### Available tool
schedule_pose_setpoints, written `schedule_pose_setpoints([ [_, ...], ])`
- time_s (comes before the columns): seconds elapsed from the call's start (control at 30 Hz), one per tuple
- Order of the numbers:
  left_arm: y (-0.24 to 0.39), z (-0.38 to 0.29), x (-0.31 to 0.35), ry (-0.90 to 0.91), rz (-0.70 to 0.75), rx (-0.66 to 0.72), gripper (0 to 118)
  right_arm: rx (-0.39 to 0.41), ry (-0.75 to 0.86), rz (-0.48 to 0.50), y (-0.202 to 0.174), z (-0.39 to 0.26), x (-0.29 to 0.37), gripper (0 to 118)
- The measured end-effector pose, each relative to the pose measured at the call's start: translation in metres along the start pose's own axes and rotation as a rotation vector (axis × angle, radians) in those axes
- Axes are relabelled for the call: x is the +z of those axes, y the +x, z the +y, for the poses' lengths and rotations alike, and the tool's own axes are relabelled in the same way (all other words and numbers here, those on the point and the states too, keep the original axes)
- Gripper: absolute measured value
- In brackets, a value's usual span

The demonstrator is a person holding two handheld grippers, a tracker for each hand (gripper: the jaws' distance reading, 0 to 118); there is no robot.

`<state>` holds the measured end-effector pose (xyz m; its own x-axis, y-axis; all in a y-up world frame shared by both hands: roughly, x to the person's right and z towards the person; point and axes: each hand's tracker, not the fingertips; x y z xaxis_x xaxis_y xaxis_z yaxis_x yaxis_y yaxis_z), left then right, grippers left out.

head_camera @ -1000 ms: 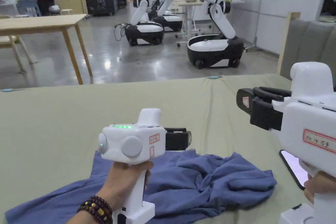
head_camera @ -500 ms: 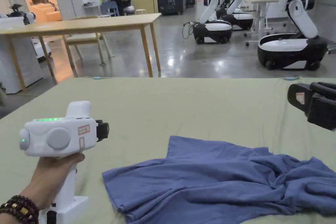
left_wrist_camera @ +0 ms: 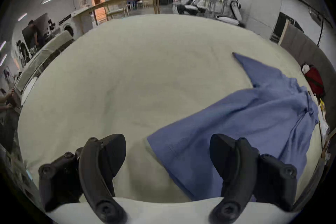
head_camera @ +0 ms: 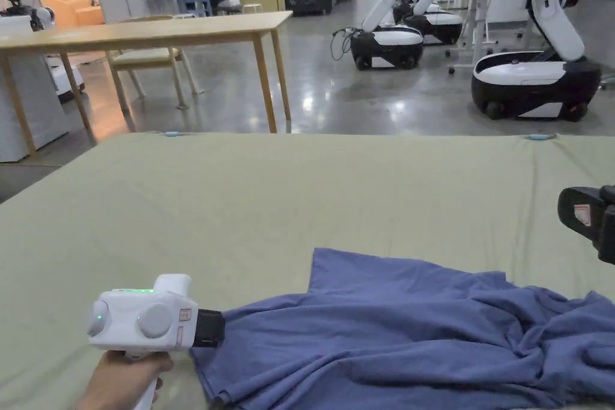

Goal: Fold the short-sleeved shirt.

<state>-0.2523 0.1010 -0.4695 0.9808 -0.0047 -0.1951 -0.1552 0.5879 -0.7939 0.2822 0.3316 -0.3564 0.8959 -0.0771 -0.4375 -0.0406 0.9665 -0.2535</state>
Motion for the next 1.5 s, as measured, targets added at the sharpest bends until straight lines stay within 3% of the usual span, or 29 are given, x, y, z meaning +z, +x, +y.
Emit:
schedule_pose_setpoints([
  [0.13, 0.007, -0.005, -0.006, 0.010, -0.008, -0.012, 93, -0.003, -0.014, -0.012, 0.002, -0.004, -0.007, 1],
  [0.17, 0.008, -0.004, -0.001, 0.030, -0.031, -0.028, 80, -0.004, -0.016, -0.013, 0.004, -0.005, -0.008, 1],
  [0.23, 0.016, -0.008, 0.010, 0.098, -0.033, -0.097, 13, -0.011, -0.021, -0.009, 0.005, -0.006, -0.011, 1],
  [0.27, 0.021, -0.010, 0.013, 0.111, -0.032, -0.132, 1, -0.016, -0.024, -0.005, 0.006, -0.008, -0.013, 1],
  [0.4, 0.034, -0.014, 0.014, 0.090, -0.054, -0.145, 1, -0.021, -0.040, -0.004, 0.018, -0.015, -0.025, 1],
  [0.57, 0.044, -0.009, 0.027, 0.120, -0.159, -0.106, 1, -0.002, -0.181, -0.174, 0.080, -0.036, -0.050, 2],
  [0.63, 0.053, -0.009, 0.029, 0.133, -0.154, -0.125, 1, -0.004, -0.278, -0.197, 0.118, -0.056, -0.063, 18],
  [0.67, 0.057, -0.009, 0.030, 0.136, -0.155, -0.136, 1, -0.015, -0.318, -0.216, 0.135, -0.068, -0.068, 41],
  [0.7, 0.059, -0.008, 0.030, 0.135, -0.160, -0.142, 1, -0.032, -0.350, -0.238, 0.148, -0.078, -0.070, 79],
  [0.73, 0.063, -0.008, 0.029, 0.134, -0.166, -0.149, 1, -0.061, -0.391, -0.254, 0.162, -0.089, -0.073, 98],
  [0.77, 0.067, -0.009, 0.028, 0.132, -0.170, -0.153, 1, -0.081, -0.431, -0.277, 0.173, -0.100, -0.075, 103],
  [1.0, 0.079, -0.008, 0.019, 0.100, -0.158, -0.177, 1, -0.131, -0.584, -0.368, 0.232, -0.155, -0.088, 102],
  [1.13, 0.078, -0.009, 0.017, 0.091, -0.162, -0.161, 1, -0.150, -0.654, -0.340, 0.251, -0.179, -0.104, 89],
  [1.2, 0.079, -0.008, 0.017, 0.085, -0.162, -0.157, 1, -0.116, -0.686, -0.302, 0.245, -0.187, -0.119, 80],
  [1.27, 0.082, -0.009, 0.020, 0.085, -0.158, -0.158, 1, 0.005, -0.700, -0.346, 0.228, -0.192, -0.132, 77],
  [1.33, 0.086, -0.011, 0.024, 0.083, -0.154, -0.160, 1, 0.033, -0.673, -0.309, 0.219, -0.186, -0.136, 51],
  [1.4, 0.089, -0.011, 0.025, 0.079, -0.153, -0.166, 1, 0.063, -0.648, -0.263, 0.207, -0.183, -0.142, 14],
  [1.5, 0.092, -0.011, 0.032, 0.085, -0.140, -0.172, 1, 0.157, -0.664, -0.291, 0.189, -0.184, -0.159, 11],
])
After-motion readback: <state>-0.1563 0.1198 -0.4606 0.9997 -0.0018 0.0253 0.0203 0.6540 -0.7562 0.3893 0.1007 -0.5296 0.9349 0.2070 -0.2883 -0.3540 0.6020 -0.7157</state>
